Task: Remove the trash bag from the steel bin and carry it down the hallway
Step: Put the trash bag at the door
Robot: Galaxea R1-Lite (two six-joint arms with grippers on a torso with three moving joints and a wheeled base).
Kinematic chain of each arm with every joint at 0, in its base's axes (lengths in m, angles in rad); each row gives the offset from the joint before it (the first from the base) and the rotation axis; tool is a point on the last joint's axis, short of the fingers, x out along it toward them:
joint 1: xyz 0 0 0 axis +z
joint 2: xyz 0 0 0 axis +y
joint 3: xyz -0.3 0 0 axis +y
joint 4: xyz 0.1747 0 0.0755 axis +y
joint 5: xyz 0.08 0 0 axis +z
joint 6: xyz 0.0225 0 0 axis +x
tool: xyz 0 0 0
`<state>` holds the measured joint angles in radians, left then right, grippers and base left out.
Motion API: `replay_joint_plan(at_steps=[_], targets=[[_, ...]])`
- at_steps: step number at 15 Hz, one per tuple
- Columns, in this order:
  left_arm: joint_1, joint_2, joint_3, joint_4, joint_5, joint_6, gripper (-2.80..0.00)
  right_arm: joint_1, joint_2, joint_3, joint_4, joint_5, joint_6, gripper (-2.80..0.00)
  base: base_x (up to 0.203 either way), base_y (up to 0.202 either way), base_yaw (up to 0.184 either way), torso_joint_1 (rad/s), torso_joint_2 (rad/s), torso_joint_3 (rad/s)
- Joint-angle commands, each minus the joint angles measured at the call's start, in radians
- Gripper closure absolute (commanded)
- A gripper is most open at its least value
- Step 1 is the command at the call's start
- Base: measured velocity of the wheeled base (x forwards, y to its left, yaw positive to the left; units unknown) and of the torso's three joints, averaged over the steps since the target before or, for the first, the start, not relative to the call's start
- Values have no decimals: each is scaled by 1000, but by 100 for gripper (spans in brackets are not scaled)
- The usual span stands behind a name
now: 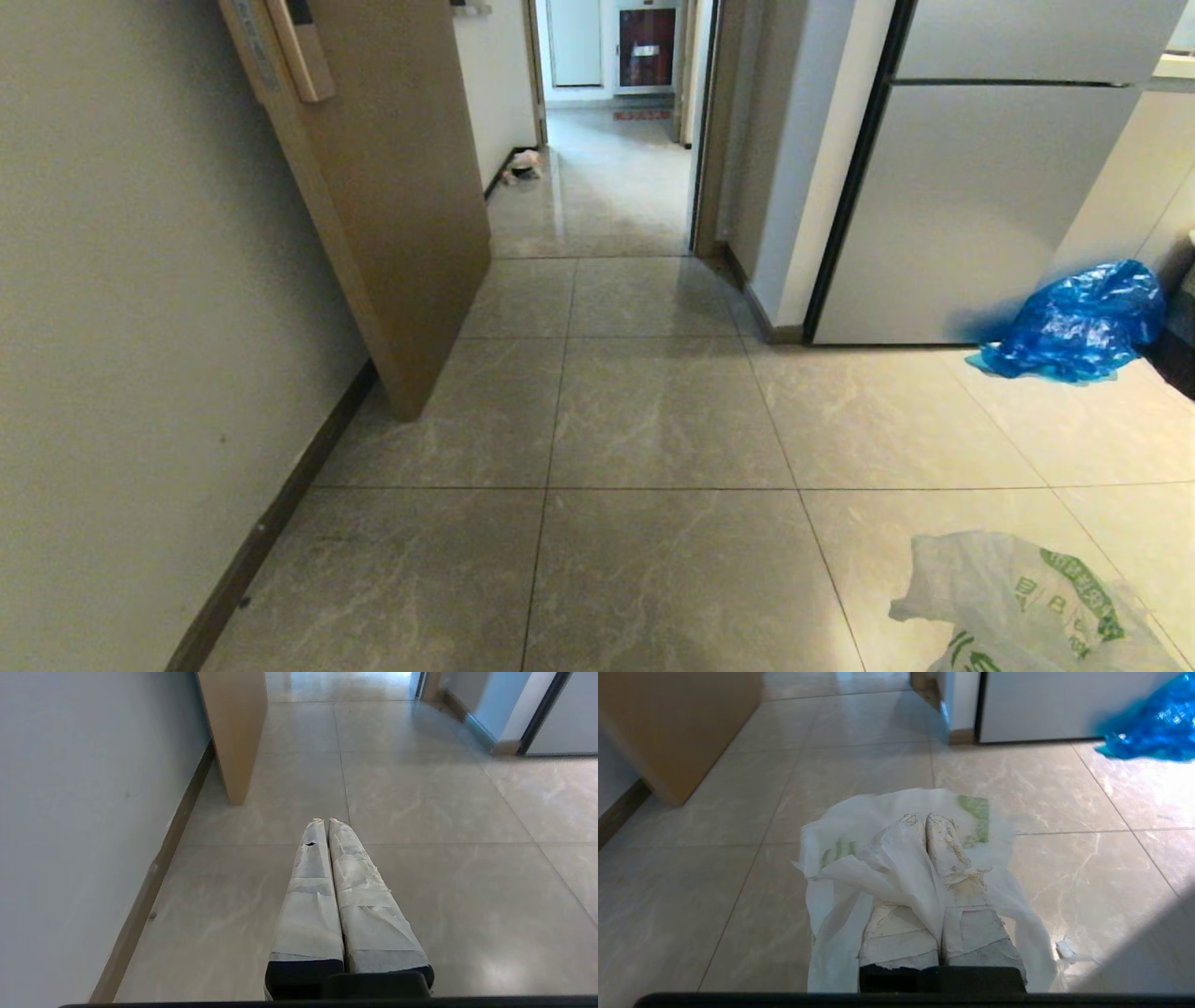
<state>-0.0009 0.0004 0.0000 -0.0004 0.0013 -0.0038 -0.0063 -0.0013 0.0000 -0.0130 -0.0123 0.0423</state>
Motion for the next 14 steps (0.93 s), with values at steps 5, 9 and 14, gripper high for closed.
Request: replay_joint_plan(at_steps=[5, 9, 14], targets=[[1, 0, 0, 0, 0, 1, 0, 0, 0, 2, -1, 0, 1, 0, 183, -1, -3, 3, 1, 1], [1, 0, 0, 0, -1, 2, 0, 0, 0, 2, -1, 0, 1, 0, 183, 0, -3, 4, 1, 2], [1, 0, 0, 0, 0, 2, 0, 1, 0, 2, -1, 0, 1, 0, 186, 0, -1, 0, 1, 3]])
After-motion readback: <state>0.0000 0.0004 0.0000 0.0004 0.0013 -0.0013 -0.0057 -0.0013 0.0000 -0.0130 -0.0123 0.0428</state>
